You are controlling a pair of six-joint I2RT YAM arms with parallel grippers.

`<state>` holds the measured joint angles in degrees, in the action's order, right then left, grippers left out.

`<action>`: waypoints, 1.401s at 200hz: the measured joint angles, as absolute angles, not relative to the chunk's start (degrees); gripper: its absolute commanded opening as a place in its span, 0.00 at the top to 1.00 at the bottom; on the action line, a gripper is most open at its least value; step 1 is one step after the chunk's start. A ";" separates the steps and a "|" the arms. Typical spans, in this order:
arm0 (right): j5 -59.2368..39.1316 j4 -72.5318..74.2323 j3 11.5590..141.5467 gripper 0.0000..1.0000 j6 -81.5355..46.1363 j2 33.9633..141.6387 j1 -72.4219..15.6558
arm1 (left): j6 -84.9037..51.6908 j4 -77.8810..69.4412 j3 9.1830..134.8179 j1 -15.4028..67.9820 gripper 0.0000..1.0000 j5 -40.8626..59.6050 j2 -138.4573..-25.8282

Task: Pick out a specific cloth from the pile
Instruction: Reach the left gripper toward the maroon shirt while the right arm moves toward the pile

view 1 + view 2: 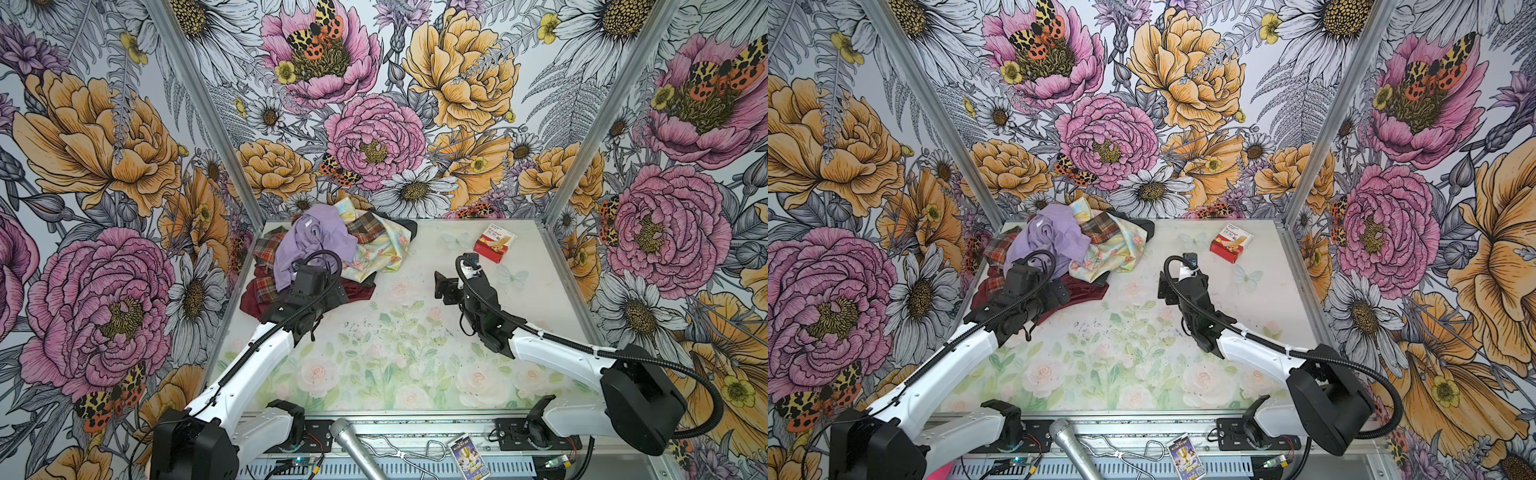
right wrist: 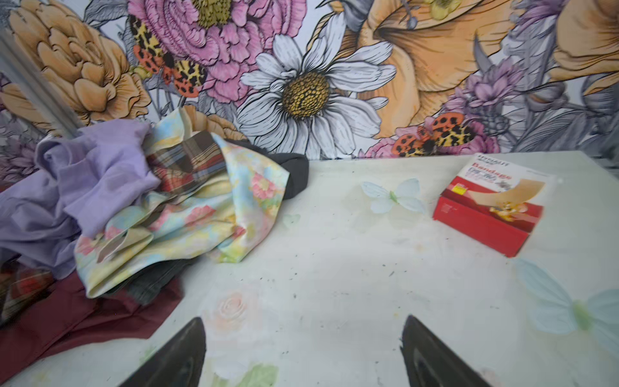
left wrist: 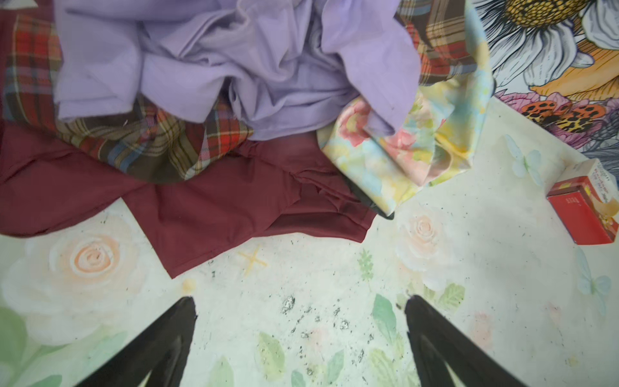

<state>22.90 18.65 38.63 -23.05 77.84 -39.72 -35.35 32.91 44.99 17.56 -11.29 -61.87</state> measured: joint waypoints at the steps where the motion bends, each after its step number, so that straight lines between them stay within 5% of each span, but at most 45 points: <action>1: 22.87 18.68 38.72 0.08 -23.18 78.11 -40.10 | -35.44 32.95 44.86 17.56 0.01 -11.29 -61.82; 45: 22.11 18.35 43.09 0.08 -25.56 84.82 -46.83 | -38.11 34.17 40.80 17.17 0.01 -11.77 -62.65; 183: 19.07 19.44 44.93 0.06 -26.52 87.18 -48.21 | -43.57 26.65 39.38 11.11 0.01 -8.71 -73.19; 280: 17.02 26.24 41.28 0.05 -23.46 87.13 -48.21 | -49.58 20.69 42.11 15.92 0.01 -22.15 -80.84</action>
<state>17.02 26.24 41.28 -23.46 87.13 -48.21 -49.58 20.69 42.11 15.92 -22.15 -80.84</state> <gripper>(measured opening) 0.948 0.988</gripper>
